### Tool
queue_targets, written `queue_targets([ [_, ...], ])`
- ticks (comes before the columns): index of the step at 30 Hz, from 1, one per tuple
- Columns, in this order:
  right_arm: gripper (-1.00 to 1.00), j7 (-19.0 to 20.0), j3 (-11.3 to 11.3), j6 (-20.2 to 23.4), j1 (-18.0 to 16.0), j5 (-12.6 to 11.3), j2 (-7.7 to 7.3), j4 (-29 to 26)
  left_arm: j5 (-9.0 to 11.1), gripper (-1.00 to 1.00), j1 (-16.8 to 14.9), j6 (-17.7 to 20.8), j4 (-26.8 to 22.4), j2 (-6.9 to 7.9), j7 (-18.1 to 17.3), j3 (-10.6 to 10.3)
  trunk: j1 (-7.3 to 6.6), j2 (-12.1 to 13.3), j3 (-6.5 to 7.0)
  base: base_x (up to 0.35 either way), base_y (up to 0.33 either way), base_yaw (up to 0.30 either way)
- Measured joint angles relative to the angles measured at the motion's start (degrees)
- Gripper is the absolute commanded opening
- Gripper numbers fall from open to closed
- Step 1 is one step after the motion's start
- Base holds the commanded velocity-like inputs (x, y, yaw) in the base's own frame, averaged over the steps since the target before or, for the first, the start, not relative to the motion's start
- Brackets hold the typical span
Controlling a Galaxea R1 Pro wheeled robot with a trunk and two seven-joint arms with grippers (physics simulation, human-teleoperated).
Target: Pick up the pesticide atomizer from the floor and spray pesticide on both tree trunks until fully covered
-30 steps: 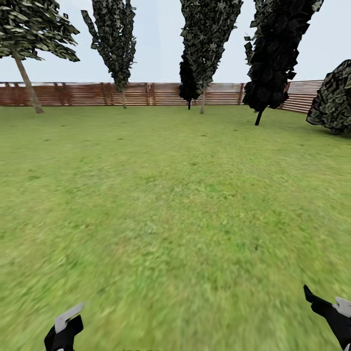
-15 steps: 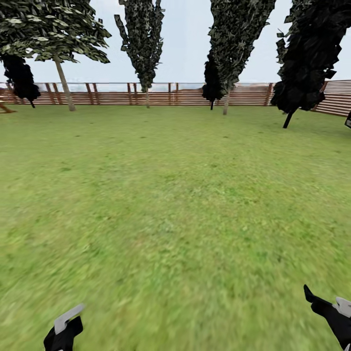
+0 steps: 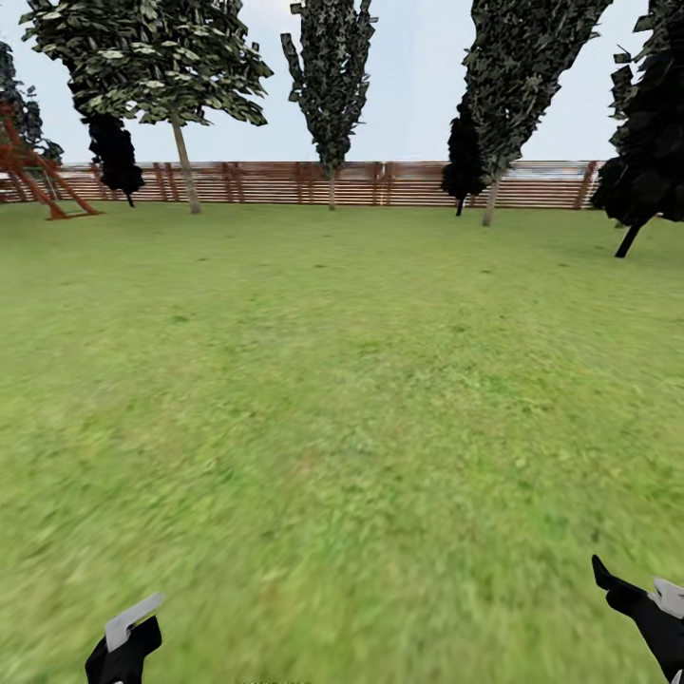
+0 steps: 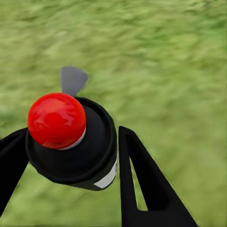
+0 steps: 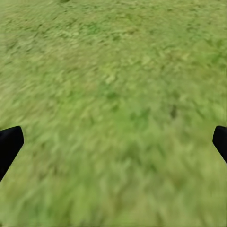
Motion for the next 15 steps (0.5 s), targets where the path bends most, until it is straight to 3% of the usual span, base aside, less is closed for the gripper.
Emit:
queue_targets([
  [15, 1.00, 0.0, 0.0, 0.0, 0.0, 0.0, -0.02, 0.0, 0.0, -1.00, 0.0, 0.0, 0.0, 0.00, 0.0, 0.0, 0.00, 0.0, 0.00, 0.000, 0.000, 0.290],
])
